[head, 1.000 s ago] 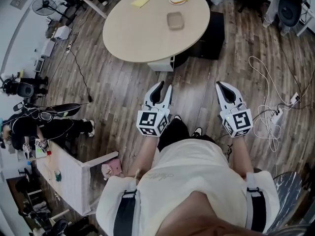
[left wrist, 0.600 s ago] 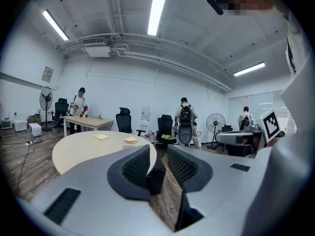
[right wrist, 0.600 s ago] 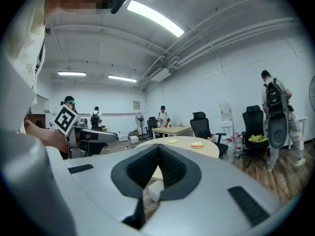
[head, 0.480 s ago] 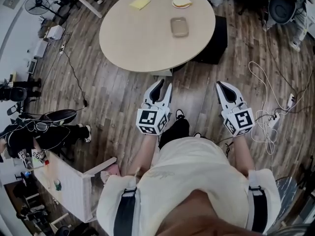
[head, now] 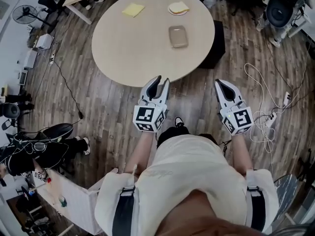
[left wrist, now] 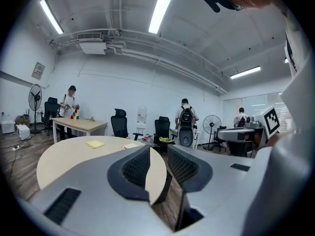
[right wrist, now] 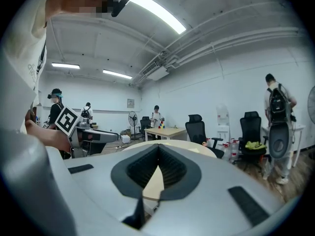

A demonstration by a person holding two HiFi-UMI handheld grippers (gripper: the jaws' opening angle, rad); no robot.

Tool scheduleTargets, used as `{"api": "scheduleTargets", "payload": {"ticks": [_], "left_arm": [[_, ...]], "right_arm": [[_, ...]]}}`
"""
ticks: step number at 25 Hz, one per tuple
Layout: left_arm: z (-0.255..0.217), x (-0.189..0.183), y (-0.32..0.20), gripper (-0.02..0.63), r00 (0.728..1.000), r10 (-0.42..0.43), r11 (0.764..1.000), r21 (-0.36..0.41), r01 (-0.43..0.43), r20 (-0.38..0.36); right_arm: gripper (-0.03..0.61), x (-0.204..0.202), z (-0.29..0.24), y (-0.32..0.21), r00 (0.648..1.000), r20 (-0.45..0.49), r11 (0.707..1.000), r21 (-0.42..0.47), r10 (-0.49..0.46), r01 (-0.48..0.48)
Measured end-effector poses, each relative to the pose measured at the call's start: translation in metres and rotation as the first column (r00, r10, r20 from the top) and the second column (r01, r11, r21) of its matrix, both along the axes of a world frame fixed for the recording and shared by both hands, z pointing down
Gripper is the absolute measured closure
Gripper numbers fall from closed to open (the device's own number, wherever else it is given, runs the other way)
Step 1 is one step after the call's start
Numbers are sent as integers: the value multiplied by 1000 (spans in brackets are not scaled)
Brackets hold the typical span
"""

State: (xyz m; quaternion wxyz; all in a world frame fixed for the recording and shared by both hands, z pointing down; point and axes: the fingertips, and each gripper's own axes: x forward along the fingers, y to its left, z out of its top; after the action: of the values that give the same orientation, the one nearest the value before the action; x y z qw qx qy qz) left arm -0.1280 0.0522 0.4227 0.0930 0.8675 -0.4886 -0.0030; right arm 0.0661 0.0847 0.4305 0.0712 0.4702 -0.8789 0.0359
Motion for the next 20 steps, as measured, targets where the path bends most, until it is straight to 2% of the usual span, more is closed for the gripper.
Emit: {"api": "scheduleTargets", "payload": {"ticks": [7, 11, 20], "left_arm": [[13, -12, -24, 494, 999, 32, 999, -22, -32, -15], [18, -8, -35, 494, 999, 40, 999, -26, -40, -25], [30, -12, -66, 494, 1000, 3, 998, -66, -4, -16]], "right_arm": [[572, -13, 5, -14, 999, -24, 999, -18, 37, -37], [572, -15, 14, -20, 998, -60, 999, -39, 29, -31], [572, -20, 32, -60, 999, -31, 997, -80, -26, 23]]}}
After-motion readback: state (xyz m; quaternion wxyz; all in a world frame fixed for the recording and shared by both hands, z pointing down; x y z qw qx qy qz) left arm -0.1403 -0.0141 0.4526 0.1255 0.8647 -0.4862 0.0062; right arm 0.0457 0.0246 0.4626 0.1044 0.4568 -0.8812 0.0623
